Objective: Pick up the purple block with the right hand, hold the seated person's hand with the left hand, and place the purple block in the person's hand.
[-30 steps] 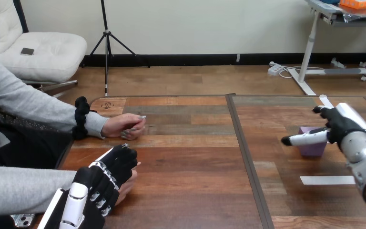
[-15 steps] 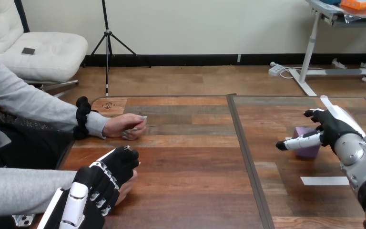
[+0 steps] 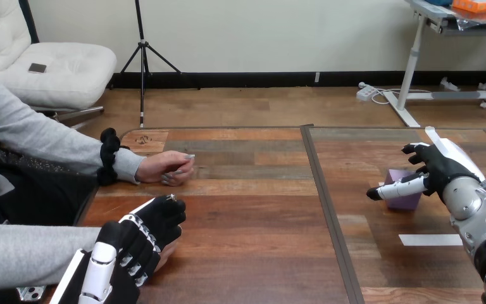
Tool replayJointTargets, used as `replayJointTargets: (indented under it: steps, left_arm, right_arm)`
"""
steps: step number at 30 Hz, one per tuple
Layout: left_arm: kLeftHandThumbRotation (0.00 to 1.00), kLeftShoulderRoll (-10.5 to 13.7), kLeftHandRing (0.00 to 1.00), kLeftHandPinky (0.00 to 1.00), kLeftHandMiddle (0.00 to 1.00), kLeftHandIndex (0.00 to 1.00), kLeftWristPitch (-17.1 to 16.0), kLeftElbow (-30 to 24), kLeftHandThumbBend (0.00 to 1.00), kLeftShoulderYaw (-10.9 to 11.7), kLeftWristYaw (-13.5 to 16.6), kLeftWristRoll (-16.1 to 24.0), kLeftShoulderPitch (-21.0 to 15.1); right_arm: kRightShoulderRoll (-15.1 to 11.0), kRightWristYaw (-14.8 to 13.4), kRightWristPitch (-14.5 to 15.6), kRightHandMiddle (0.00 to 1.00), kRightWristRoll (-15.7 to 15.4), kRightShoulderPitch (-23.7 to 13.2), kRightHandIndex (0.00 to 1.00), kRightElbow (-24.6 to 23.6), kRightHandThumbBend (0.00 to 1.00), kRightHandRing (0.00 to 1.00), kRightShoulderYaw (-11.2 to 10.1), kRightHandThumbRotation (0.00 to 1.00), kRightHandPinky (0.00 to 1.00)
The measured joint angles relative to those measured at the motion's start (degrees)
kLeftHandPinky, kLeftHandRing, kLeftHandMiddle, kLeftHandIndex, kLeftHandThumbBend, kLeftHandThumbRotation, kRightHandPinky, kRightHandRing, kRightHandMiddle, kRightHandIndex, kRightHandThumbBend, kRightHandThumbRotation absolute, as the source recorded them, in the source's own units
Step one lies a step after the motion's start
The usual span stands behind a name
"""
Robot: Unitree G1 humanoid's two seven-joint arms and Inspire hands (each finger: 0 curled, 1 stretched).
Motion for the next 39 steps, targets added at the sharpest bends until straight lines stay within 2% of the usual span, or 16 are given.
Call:
replayJointTargets:
  steps: [25, 39]
  left_arm:
    - [0.97, 0.0, 0.88, 0.86, 0.84, 0.77, -0.6, 0.0, 0.52, 0.0, 0.1, 0.4, 0.0]
    - [0.97, 0.0, 0.89, 0.85, 0.84, 0.76, -1.2, 0.0, 0.52, 0.0, 0.3, 1.2, 0.0]
  right_arm:
    - [1.9, 0.0, -0.9, 0.95, -1.4, 2.3, 0.91, 0.0, 1.00, 0.92, 1.6, 0.22, 0.76]
    - [1.8, 0.0, -0.5, 0.94, -2.4, 2.2, 0.91, 0.0, 1.00, 0.91, 2.5, 0.19, 0.74]
